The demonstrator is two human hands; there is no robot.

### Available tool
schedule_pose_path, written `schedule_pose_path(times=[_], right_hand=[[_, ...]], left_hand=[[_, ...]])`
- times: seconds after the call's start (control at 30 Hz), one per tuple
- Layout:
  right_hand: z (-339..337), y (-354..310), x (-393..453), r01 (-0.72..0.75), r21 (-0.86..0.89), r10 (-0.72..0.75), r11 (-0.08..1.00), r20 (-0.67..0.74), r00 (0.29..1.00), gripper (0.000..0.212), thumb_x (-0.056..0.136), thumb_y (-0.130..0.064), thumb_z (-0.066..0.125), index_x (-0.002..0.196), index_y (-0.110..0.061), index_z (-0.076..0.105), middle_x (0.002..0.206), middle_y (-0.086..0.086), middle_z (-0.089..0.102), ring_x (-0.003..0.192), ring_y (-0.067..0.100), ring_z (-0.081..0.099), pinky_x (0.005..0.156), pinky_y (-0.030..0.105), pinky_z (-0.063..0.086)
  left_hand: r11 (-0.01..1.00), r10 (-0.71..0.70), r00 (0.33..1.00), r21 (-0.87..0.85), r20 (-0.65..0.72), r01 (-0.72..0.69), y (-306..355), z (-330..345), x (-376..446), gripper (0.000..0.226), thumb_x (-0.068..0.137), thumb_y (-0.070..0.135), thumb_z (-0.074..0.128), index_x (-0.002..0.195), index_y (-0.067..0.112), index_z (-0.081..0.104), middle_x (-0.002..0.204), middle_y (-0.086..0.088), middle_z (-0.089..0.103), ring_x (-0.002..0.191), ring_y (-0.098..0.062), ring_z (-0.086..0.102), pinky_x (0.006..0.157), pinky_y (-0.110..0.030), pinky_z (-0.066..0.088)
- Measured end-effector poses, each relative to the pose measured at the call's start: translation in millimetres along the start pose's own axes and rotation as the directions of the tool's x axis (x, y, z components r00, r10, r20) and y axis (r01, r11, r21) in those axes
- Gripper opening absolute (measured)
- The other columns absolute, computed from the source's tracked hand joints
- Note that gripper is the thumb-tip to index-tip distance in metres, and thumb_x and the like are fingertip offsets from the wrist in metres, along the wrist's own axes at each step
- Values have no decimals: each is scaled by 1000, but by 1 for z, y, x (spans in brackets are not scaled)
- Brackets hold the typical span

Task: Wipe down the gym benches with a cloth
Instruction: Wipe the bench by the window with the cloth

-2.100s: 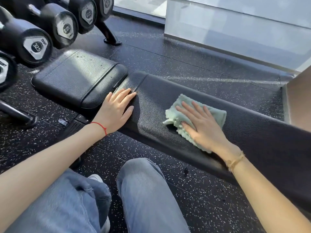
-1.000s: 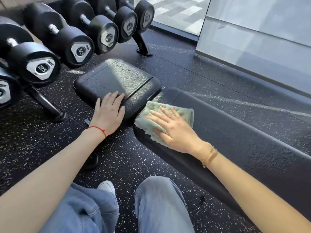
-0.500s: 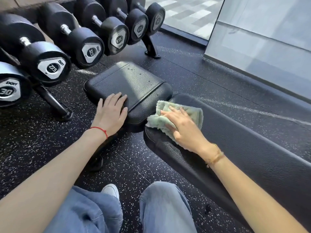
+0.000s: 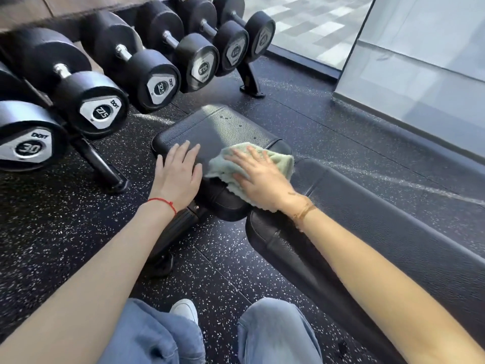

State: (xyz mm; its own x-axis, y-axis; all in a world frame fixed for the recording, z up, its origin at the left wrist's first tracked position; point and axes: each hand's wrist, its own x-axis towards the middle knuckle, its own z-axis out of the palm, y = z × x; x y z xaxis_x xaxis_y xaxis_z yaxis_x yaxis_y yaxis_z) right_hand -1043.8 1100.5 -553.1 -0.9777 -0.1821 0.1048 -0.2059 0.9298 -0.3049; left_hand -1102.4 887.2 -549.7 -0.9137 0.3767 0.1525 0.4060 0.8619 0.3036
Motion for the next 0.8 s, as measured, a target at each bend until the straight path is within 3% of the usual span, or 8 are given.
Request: schedule_pose_path(times=[0.17, 0.23, 0.3, 0.4, 0.47, 0.67, 0.73, 0.8], right_hand=[[-24, 33, 61, -320, -91, 324, 943, 37, 945, 54, 104, -40, 25, 155, -29, 9, 164, -5, 3, 151, 17, -5, 120, 45, -14], [-19, 18, 58, -265, -130, 273, 955, 49, 961, 55, 104, -40, 26, 155, -28, 9, 164, -2, 5, 151, 22, -4, 121, 46, -10], [-9, -1, 31, -80, -107, 84, 991, 35, 996, 55, 103, -40, 29, 155, -30, 14, 164, -3, 9, 151, 25, -3, 121, 47, -8], [-1, -18, -14, 158, -40, -155, 987, 69, 986, 55, 101, -46, 26, 154, -38, 16, 163, -12, 9, 151, 19, -7, 121, 42, -11], [-4, -10, -14, 141, -26, -139, 990, 80, 987, 56, 99, -46, 25, 154, -39, 15, 163, -13, 7, 151, 17, -7, 121, 40, -9], [-13, 24, 82, -202, -160, 215, 966, 71, 974, 56, 103, -37, 24, 156, -29, 6, 164, -2, 0, 151, 23, -6, 121, 45, -8], [-12, 11, 115, -226, -153, 239, 962, 75, 968, 55, 104, -39, 23, 156, -29, 8, 164, 1, 4, 151, 29, -2, 121, 49, -4], [-4, -15, 128, -139, -120, 148, 983, 67, 987, 54, 104, -41, 23, 155, -30, 12, 163, 3, 9, 150, 32, 1, 121, 56, 1]], left_hand=[[1000, -19, 999, -3, 26, 19, -14, 0, -1, 52, 102, 34, 35, 152, 23, 28, 161, -1, 21, 149, -20, 13, 120, -52, 10], [1000, -18, 999, 10, 44, 18, -20, 0, -1, 52, 102, 34, 35, 153, 23, 27, 161, 0, 20, 149, -19, 12, 120, -52, 10], [1000, -6, 999, 26, 49, 5, -22, 0, -1, 52, 102, 33, 35, 153, 23, 27, 161, 0, 20, 149, -19, 12, 120, -53, 10], [1000, 2, 1000, 25, 30, -3, -21, -2, -1, 51, 102, 32, 37, 151, 21, 30, 160, -2, 23, 148, -20, 14, 120, -53, 11], [1000, 1, 1000, 13, 23, -1, -20, -3, -1, 50, 102, 31, 38, 151, 20, 32, 159, -2, 25, 148, -20, 15, 120, -52, 11], [1000, -16, 999, 19, 43, 15, -32, -9, 1, 51, 102, 33, 36, 152, 23, 29, 160, 2, 22, 149, -18, 14, 121, -51, 10], [1000, -12, 998, 17, 56, 11, -35, -11, 2, 51, 102, 33, 36, 152, 24, 28, 160, 4, 22, 149, -16, 14, 121, -51, 10], [1000, -23, 999, -2, 48, 23, -37, -13, 6, 51, 102, 31, 36, 152, 23, 28, 160, 3, 22, 149, -16, 14, 121, -51, 10]])
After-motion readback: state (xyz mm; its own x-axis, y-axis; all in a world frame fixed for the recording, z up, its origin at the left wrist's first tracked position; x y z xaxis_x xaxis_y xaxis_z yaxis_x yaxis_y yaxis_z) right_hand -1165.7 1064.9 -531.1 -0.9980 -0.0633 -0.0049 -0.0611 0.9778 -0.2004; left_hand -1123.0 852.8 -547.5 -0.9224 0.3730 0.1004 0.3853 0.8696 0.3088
